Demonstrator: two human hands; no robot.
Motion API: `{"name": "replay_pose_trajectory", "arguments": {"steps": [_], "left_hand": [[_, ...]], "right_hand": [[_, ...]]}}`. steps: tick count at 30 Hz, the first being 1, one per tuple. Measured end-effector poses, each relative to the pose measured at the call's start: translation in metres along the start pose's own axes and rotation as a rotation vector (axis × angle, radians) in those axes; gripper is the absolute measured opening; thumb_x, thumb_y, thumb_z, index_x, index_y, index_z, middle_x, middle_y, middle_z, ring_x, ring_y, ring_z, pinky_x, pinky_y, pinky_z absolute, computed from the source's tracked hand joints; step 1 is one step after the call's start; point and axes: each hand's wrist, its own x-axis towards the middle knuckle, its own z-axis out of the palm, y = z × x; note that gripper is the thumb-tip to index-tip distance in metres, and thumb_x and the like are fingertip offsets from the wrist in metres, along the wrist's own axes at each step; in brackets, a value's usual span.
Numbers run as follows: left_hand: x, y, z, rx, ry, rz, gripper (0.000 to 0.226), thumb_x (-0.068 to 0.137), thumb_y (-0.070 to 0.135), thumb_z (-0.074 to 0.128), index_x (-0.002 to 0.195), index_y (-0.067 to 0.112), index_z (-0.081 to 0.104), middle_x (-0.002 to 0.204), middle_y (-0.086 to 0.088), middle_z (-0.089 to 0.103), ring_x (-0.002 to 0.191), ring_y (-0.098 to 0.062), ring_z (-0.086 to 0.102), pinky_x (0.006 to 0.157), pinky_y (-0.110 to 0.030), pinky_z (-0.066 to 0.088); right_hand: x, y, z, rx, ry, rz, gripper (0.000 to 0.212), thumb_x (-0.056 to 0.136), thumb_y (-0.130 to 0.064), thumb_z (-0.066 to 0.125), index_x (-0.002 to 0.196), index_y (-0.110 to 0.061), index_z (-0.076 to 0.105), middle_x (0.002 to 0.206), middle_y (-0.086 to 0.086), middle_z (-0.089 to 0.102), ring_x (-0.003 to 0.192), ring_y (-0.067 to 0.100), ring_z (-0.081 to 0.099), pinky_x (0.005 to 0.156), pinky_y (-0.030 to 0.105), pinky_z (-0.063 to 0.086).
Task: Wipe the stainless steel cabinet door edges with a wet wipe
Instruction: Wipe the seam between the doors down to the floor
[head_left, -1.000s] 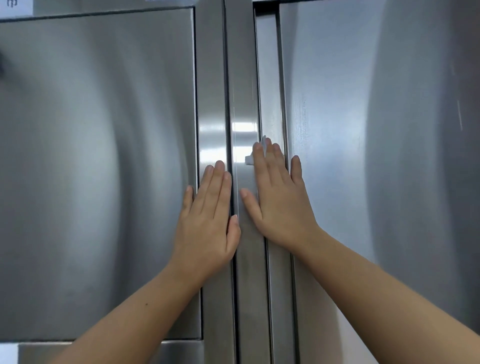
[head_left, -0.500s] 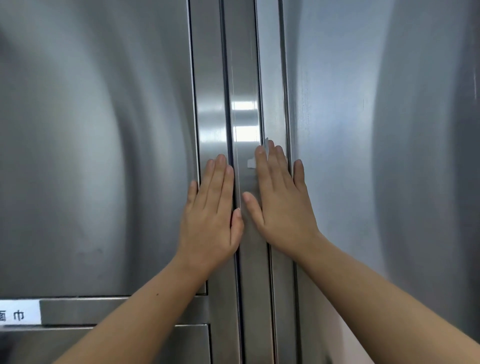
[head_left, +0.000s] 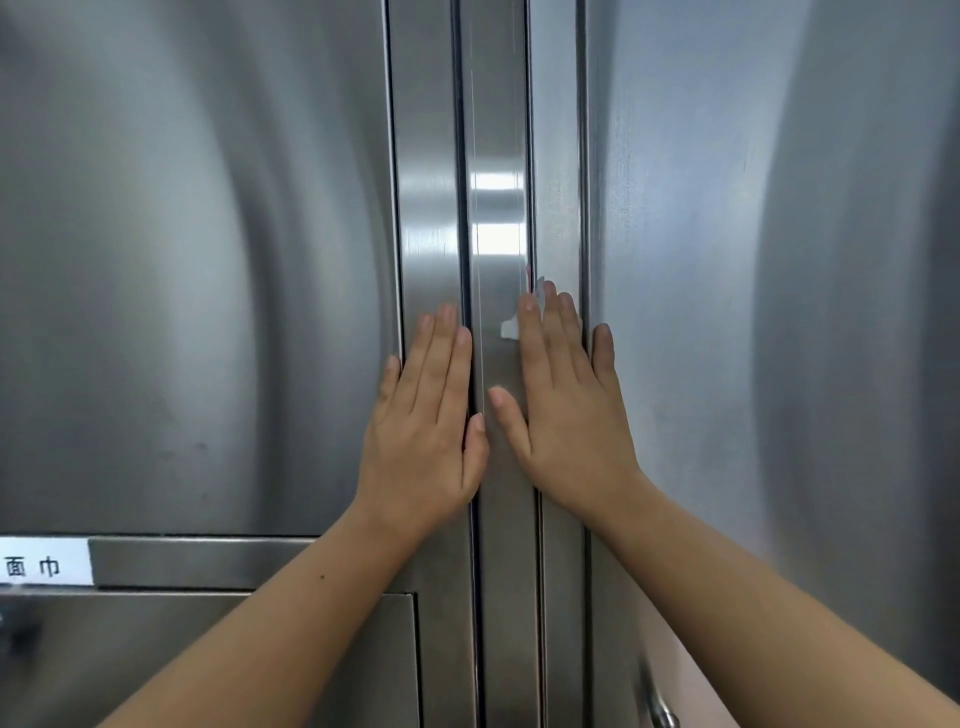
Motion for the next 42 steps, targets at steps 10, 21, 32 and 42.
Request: {"name": "replay_pose_trajectory", "arguments": {"steps": [10, 21, 32, 42], "left_hand": [[-0.017, 0.009, -0.001, -0.007, -0.028, -0.024, 0.059, 0.088, 0.022, 0.035, 0.14, -0.004, 0.025, 0.148, -0.017, 0.017, 0.14, -0.023, 0.012, 0.115, -0.04, 0.011], [-0.046, 0.015, 0.0, -0.014, -0.092, -0.016, 0.061, 0.088, 0.022, 0.035, 0.14, -0.006, 0.024, 0.148, -0.017, 0.013, 0.14, -0.024, 0.01, 0.114, -0.042, 0.014], [-0.077, 0.023, 0.005, -0.018, -0.115, -0.03, 0.06, 0.09, 0.024, 0.033, 0.139, -0.01, 0.024, 0.147, -0.019, 0.012, 0.142, -0.021, 0.0, 0.114, -0.044, 0.015], [-0.122, 0.032, 0.015, 0.028, -0.126, 0.012, 0.061, 0.095, 0.027, 0.019, 0.148, 0.006, -0.004, 0.154, -0.001, -0.021, 0.143, -0.02, -0.007, 0.116, -0.041, 0.004]], "right_hand": [[-0.049, -0.012, 0.017, 0.011, 0.06, 0.07, 0.06, 0.095, -0.039, 0.028, 0.143, -0.006, 0.014, 0.151, 0.019, 0.025, 0.14, 0.032, 0.021, 0.111, 0.045, 0.012], [-0.078, -0.015, 0.029, -0.04, 0.06, 0.087, 0.062, 0.094, -0.038, 0.03, 0.143, -0.004, 0.014, 0.148, 0.021, 0.029, 0.138, 0.029, 0.019, 0.109, 0.049, 0.016], [-0.124, -0.023, 0.042, -0.041, 0.011, 0.1, 0.064, 0.093, -0.037, 0.031, 0.143, -0.002, 0.014, 0.147, 0.023, 0.03, 0.136, 0.031, 0.02, 0.111, 0.047, 0.015], [-0.173, -0.023, 0.061, -0.059, -0.053, 0.085, 0.073, 0.095, -0.042, 0.026, 0.146, -0.014, -0.019, 0.149, 0.016, 0.013, 0.143, 0.018, -0.007, 0.115, 0.038, -0.005]]}}
